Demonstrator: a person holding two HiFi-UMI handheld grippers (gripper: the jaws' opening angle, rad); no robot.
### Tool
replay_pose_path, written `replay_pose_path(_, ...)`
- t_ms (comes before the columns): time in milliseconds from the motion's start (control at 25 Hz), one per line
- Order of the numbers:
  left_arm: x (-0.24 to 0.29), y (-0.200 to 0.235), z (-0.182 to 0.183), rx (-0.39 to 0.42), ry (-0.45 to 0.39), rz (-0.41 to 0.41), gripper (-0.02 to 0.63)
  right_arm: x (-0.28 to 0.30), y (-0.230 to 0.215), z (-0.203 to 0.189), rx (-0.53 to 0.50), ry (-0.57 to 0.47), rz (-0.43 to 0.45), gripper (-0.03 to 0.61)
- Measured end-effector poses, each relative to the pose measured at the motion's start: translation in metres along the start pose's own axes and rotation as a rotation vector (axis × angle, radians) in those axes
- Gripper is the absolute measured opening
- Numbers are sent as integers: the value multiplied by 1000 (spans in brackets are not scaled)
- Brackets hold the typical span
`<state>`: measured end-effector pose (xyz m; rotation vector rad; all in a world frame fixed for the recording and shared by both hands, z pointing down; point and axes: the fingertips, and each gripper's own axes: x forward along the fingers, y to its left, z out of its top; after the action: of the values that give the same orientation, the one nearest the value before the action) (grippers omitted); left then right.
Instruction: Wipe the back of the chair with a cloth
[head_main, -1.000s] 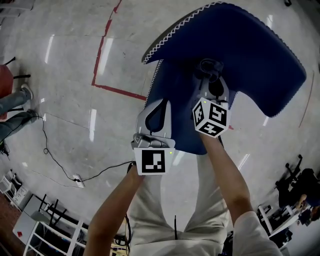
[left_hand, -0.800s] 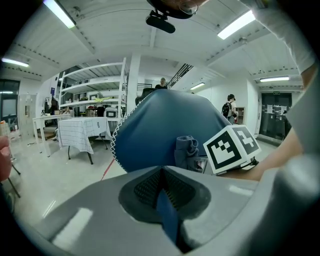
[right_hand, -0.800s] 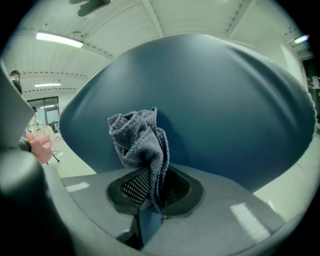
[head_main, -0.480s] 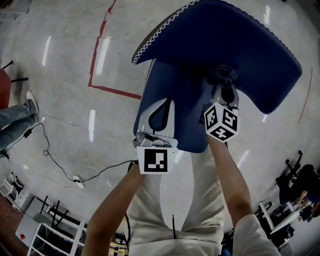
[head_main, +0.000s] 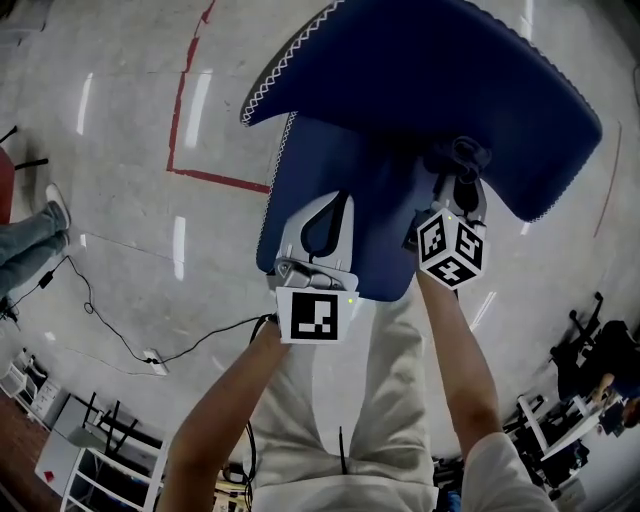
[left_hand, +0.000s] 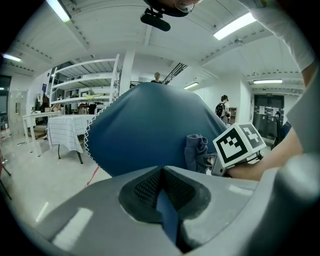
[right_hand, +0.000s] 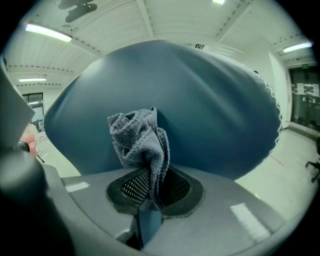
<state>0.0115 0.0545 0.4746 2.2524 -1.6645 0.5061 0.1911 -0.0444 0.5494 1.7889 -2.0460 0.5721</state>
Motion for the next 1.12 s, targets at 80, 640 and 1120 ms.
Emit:
replay_pose_path(80, 0, -2, -1, 0, 0, -9, 2, -1, -9, -2, 11, 1, -28, 74)
replay_pose_path(640, -5, -10, -4, 9, 7, -38, 2, -28, -74, -13, 106, 7, -221, 74)
replay_pose_path(1120, -5, -20, -8, -63, 1, -33, 2, -68, -82, -15, 95, 14, -234, 72)
